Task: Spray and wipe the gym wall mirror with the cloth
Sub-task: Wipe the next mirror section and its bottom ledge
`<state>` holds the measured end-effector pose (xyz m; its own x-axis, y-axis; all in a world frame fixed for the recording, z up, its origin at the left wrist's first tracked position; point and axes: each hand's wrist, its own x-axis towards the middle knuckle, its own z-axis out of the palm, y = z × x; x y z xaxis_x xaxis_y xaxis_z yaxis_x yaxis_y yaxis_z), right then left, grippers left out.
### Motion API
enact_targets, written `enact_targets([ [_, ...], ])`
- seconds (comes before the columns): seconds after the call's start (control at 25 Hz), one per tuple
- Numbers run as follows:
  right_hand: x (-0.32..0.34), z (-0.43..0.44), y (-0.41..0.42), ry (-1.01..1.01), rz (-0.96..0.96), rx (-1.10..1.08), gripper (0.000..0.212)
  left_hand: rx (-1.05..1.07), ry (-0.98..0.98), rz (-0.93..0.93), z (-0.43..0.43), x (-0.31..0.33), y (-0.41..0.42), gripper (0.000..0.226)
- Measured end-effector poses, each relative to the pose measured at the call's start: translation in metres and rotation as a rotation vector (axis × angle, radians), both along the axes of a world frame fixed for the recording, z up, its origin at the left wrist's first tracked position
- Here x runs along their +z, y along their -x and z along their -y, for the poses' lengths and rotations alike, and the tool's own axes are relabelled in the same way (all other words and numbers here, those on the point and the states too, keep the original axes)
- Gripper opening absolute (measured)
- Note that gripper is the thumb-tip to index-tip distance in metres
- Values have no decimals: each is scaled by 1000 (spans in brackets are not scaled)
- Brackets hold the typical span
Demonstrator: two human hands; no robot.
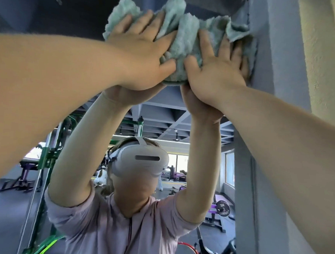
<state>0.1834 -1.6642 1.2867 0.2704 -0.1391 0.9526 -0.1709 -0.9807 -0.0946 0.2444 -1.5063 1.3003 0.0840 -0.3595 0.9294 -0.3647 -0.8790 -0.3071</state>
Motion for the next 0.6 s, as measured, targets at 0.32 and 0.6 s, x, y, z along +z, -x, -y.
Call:
enact_targets([
  [0.32, 4, -115, -33, 111, -59, 2, 64, 41, 141, -69, -117, -10, -36, 70],
  [0.6, -23, -224, -69, 231, -73, 48, 60, 0, 223, -70, -208, -38, -60, 65],
])
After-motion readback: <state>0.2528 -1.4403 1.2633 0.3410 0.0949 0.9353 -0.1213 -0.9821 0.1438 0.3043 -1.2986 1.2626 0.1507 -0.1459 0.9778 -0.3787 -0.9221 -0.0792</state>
